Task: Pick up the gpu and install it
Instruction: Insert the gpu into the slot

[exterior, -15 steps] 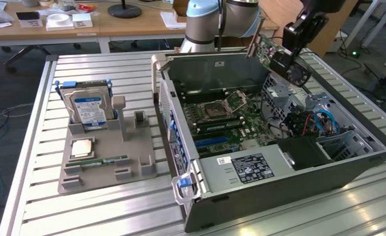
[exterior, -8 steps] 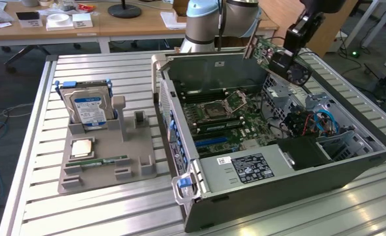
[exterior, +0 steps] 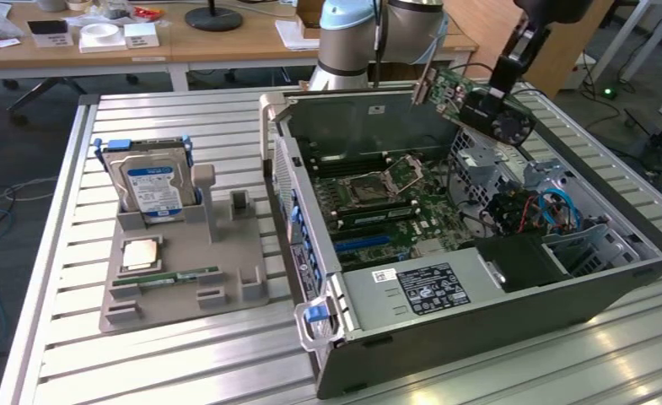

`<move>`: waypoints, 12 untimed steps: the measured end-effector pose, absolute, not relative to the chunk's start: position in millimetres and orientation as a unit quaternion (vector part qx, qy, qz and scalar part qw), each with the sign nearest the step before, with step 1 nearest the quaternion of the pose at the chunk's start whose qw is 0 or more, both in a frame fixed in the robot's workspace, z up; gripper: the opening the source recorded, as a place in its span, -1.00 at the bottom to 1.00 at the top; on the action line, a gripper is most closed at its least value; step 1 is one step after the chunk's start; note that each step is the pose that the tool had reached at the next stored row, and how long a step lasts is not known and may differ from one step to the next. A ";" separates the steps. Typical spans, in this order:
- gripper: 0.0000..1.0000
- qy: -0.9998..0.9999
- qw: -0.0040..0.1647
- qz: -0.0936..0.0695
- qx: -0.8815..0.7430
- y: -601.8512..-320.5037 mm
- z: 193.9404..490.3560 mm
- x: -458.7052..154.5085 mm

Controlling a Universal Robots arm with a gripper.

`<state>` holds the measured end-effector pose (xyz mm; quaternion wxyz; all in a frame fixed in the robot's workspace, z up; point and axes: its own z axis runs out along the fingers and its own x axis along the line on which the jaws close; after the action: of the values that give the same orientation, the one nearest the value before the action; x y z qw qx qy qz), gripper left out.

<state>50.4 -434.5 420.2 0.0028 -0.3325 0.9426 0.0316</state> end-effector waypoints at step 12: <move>-0.48 0.901 -0.001 0.032 -0.433 -434.5 418.9 50.4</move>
<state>50.4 -434.5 418.9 -0.0006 -0.4326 0.9010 0.0317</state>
